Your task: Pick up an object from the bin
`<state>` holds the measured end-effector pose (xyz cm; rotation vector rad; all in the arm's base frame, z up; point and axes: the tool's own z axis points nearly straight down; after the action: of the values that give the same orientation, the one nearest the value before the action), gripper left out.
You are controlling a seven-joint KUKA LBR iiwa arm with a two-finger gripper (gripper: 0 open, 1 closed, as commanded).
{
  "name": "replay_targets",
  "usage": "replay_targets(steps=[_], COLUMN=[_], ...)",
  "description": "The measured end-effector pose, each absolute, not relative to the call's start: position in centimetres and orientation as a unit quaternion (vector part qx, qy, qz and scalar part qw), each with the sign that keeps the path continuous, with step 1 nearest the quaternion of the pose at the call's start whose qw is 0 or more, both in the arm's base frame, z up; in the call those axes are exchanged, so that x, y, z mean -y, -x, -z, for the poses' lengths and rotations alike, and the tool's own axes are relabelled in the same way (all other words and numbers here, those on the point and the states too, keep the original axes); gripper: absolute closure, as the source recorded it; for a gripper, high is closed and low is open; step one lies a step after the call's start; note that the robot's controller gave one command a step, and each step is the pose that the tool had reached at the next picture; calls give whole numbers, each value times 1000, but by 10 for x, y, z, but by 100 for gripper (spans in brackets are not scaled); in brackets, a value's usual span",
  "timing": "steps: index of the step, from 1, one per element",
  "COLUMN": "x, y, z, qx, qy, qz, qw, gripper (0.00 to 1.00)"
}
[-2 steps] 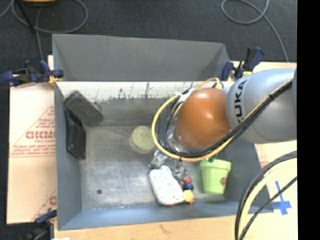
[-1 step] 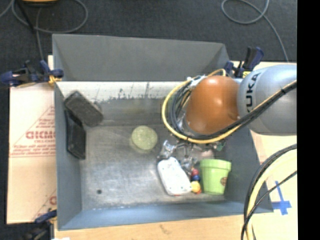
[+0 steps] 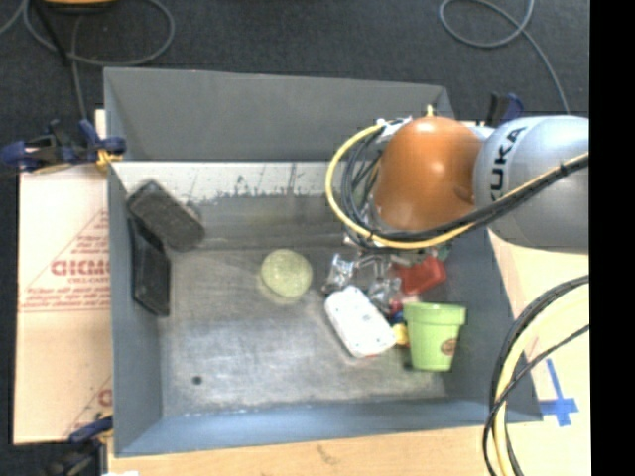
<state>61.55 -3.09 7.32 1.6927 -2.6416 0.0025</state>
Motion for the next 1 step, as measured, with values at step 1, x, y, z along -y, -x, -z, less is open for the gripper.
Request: replay_targets(steps=[1], x=[21], y=[-633], z=[-81], qx=[827], qy=[-562], qz=[1], qw=[-2], gripper=[100])
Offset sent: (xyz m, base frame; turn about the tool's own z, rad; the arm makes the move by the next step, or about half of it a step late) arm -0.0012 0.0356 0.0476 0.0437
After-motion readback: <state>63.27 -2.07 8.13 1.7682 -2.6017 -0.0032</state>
